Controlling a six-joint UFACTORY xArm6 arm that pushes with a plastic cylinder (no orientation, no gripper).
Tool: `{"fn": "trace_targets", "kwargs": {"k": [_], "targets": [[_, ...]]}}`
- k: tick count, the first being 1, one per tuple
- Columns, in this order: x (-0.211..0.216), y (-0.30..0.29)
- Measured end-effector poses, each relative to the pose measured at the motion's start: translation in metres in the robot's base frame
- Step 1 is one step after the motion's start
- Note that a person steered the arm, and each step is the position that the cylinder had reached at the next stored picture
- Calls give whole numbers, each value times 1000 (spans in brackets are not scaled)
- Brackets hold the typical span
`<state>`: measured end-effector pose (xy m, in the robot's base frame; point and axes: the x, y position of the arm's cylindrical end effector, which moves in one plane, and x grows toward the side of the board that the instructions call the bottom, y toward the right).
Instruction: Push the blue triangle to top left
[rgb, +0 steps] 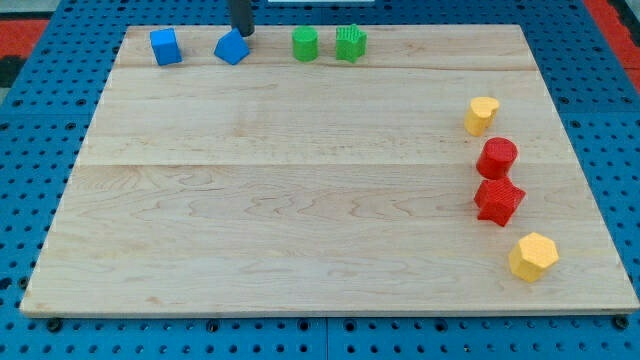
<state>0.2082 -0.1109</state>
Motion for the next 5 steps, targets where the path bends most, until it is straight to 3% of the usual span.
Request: {"fn": "trace_targets", "kwargs": {"k": [1, 2, 5], "targets": [[14, 0], [40, 47], [50, 5]]}}
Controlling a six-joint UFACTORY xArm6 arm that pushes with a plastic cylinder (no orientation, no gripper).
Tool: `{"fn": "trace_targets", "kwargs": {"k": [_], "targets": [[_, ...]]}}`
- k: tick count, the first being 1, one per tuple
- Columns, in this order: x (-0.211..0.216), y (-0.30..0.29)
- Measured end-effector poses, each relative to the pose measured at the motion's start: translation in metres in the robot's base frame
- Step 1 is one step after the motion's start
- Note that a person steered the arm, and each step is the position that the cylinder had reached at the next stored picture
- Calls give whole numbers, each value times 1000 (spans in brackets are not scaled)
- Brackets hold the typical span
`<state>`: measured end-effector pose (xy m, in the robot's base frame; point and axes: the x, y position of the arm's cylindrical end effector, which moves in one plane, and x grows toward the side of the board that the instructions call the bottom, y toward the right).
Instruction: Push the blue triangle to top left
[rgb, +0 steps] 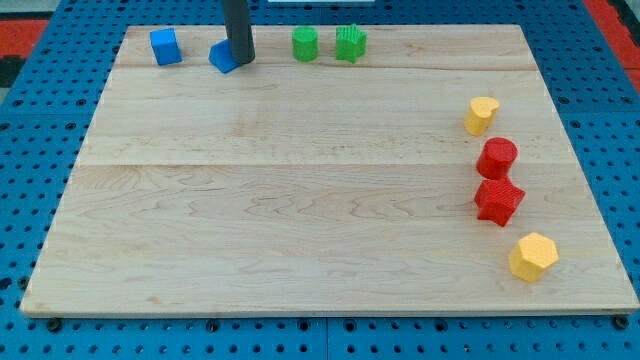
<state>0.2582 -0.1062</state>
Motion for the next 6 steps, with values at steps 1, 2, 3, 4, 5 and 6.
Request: {"fn": "trace_targets", "kwargs": {"k": [1, 2, 3, 4, 5, 6], "targets": [[1, 2], [12, 4], [15, 4], [12, 0], [1, -28], [7, -26]]}}
